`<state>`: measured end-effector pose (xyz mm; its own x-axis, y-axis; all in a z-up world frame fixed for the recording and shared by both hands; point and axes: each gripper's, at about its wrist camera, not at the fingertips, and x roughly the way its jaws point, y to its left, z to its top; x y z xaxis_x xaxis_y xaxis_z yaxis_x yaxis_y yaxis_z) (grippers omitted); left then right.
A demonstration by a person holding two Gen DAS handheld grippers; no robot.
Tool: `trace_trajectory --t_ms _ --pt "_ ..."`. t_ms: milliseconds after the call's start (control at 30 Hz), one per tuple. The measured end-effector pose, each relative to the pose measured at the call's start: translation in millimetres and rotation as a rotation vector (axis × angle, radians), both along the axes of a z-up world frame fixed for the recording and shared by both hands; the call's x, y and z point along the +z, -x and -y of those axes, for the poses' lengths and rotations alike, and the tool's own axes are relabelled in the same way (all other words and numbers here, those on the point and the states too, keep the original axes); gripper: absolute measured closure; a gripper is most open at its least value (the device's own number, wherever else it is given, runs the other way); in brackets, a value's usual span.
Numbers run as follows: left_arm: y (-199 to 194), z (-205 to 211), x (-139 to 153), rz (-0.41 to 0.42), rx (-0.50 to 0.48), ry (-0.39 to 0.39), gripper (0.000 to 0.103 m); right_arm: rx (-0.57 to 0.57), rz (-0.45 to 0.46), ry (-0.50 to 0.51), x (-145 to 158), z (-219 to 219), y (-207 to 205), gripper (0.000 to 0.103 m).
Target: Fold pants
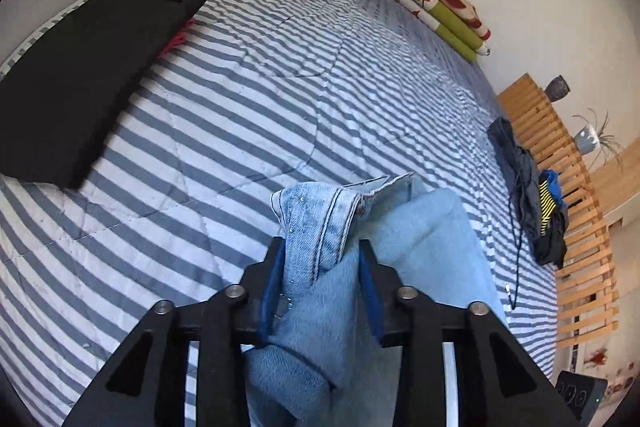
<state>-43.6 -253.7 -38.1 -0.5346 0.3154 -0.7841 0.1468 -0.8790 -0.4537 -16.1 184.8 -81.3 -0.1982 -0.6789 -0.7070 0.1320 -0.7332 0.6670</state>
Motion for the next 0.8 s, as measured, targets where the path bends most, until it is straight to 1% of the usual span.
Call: trace_trajectory --t_ms 33,67,100,133,167,200,233,267,300,333,367,400,433,467,533,567,600,667,700,733,800 --pt "-6 6 2 -0.002 0.007 0.009 0.047 0.039 0.032 -0.046 -6 0 -3 0.084" --pt "-14 13 6 -0.018 0.021 0.024 0.043 0.073 0.05 -0.069 -10 -4 -7 0.084" --pt "-23 21 11 -0.03 0.039 0.05 0.041 0.099 0.044 -0.069 -8 -11 -10 0.084" --pt "-35 29 14 -0.037 0.059 0.071 0.034 0.117 0.015 -0.08 0 -20 -13 0.084" --pt "-48 35 15 -0.04 0.075 0.07 0.028 0.124 -0.038 -0.1 12 -27 -14 0.084" --pt "-62 40 15 -0.037 0.082 0.045 0.028 0.126 -0.104 -0.12 25 -35 -12 0.084" --pt "-74 43 11 -0.028 0.081 0.003 0.028 0.134 -0.174 -0.133 40 -41 -8 0.084" --pt "-85 43 6 -0.017 0.081 -0.035 0.028 0.152 -0.235 -0.145 53 -43 -1 0.081" --pt "-91 41 -1 0.0 0.083 -0.057 0.028 0.187 -0.277 -0.16 61 -42 8 0.071" --pt "-93 36 -10 0.024 0.075 -0.07 0.028 0.232 -0.314 -0.174 68 -38 19 0.065" --pt "-93 30 -20 0.056 0.057 -0.08 0.028 0.275 -0.356 -0.19 72 -28 31 0.056" --pt "-92 25 -28 0.079 0.046 -0.08 0.028 0.296 -0.396 -0.225 73 -20 43 0.053" --pt "-91 19 -34 0.094 0.04 -0.07 0.028 0.302 -0.421 -0.269 71 -13 54 0.052" --pt "-89 14 -38 0.103 0.035 -0.066 0.028 0.314 -0.424 -0.295 64 -14 61 0.052" --pt "-83 4 -42 0.104 0.017 -0.066 0.028 0.336 -0.381 -0.281 51 -3 88 0.052" --pt "-80 -1 -41 0.098 0.011 -0.052 0.028 0.347 -0.356 -0.268 43 3 101 0.049" --pt "-76 -4 -40 0.086 0.006 -0.042 0.028 0.365 -0.331 -0.254 35 8 111 0.044" --pt "-68 -5 -40 0.083 0.004 -0.04 0.029 0.395 -0.302 -0.257 20 18 126 0.039" --pt "-63 -4 -41 0.085 0.008 -0.053 0.03 0.396 -0.296 -0.273 14 22 132 0.039" --pt "-58 -5 -41 0.089 0.009 -0.064 0.033 0.392 -0.291 -0.286 6 23 139 0.039" --pt "-48 -7 -40 0.086 0.001 -0.053 0.036 0.394 -0.252 -0.263 -8 24 151 0.039"
